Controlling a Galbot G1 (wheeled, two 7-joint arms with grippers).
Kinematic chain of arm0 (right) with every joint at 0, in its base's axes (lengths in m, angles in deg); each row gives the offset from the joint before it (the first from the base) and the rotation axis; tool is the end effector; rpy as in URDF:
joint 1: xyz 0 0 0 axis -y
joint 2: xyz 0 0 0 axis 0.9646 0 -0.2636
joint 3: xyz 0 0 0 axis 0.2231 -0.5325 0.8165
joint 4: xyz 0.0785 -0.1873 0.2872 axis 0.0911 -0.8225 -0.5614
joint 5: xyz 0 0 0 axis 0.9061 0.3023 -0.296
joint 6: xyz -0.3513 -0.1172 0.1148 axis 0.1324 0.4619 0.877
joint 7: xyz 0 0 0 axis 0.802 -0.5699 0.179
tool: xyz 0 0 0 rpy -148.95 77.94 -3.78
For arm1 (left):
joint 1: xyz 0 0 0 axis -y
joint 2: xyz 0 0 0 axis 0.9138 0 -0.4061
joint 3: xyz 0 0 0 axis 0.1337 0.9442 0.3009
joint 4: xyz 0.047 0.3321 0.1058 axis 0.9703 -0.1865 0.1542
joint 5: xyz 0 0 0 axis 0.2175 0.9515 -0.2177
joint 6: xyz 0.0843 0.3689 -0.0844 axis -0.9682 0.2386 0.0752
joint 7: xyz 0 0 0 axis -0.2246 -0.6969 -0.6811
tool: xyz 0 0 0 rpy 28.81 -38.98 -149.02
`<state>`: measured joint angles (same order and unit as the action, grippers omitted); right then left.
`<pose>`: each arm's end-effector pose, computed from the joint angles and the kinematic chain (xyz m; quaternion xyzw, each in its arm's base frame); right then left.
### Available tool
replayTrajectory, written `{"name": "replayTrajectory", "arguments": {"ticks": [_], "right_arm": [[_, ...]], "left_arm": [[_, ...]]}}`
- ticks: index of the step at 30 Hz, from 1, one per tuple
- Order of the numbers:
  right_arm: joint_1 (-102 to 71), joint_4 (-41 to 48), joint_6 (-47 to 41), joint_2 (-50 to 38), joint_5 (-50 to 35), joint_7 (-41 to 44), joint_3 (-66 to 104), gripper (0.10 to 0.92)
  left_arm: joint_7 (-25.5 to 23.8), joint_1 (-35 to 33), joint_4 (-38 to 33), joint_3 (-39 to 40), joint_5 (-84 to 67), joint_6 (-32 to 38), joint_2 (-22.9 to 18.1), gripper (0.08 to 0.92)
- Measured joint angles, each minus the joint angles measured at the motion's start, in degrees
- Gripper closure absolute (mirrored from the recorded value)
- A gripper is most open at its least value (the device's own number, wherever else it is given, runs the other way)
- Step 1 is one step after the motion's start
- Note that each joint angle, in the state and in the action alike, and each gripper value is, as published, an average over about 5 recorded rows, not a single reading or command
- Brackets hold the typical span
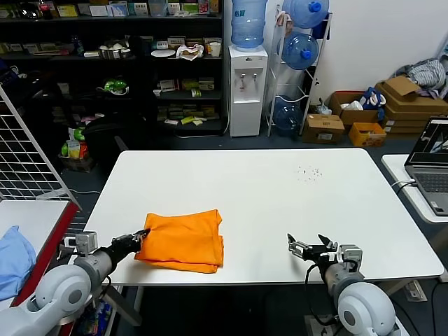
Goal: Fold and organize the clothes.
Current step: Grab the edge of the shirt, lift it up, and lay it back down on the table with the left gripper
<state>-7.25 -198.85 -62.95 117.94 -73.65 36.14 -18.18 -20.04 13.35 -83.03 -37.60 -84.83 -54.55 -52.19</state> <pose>0.2512 -0.0546 -0.2644 0.0260 -0.9547 -0.0517 0.2920 0.2960 0.1060 -0.2579 -0.1251 -0.9360 0.0854 0.3176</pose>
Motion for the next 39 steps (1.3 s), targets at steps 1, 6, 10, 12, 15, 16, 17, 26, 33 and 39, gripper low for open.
{"name": "replayTrajectory", "arguments": {"ticks": [1,6,10,12,15,16,17,26,33,39], "right_arm": [[0.12,0.11,0.13,-0.02,0.14,0.12,-0.11,0.104],[0.68,0.78,1.0,-0.07,1.18,0.89,-0.66,0.104],[1.02,1.3,1.94,-0.3,2.25,1.74,-1.0,0.104],[1.26,1.53,2.46,-0.39,2.79,2.14,-1.21,0.104],[1.68,1.82,3.22,-0.46,3.56,2.63,-1.61,0.104],[1.82,1.9,3.42,-0.48,3.8,2.75,-1.77,0.104],[1.98,1.97,3.6,-0.48,4.03,2.85,-1.93,0.104],[2.85,2.3,4.27,-0.75,5.34,3.22,-2.78,0.104],[2.52,2.06,4.38,-0.27,6.36,3.22,-2.7,0.104],[1.58,1.3,4.39,0.74,7.36,2.93,-1.84,0.104]], "left_arm": [[0.62,-0.28,-0.96,-0.65,-0.1,-0.21,0.37,0.905],[3.8,-1.63,-4.98,-4.32,-1.19,-1.29,3.02,0.905],[6.44,-2.79,-6.54,-7.85,-2.6,-2.18,5.68,0.905],[7.67,-3.45,-6.88,-9.71,-3.24,-2.54,6.94,0.905],[9.18,-4.88,-6.96,-12.79,-3.95,-2.92,8.57,0.905],[9.57,-5.53,-6.88,-13.93,-4.12,-3.01,8.99,0.905],[9.89,-6.28,-6.73,-15.13,-4.27,-3.08,9.33,0.905],[11.05,-14.53,-3.7,-26.63,-5.1,-3.43,11.03,0.905],[11.74,-17.63,-2.84,-31.58,-6.0,-3.47,12.43,0.905],[13.58,-16.5,-4.98,-30.74,-8.31,-2.91,13.12,0.905]]}}
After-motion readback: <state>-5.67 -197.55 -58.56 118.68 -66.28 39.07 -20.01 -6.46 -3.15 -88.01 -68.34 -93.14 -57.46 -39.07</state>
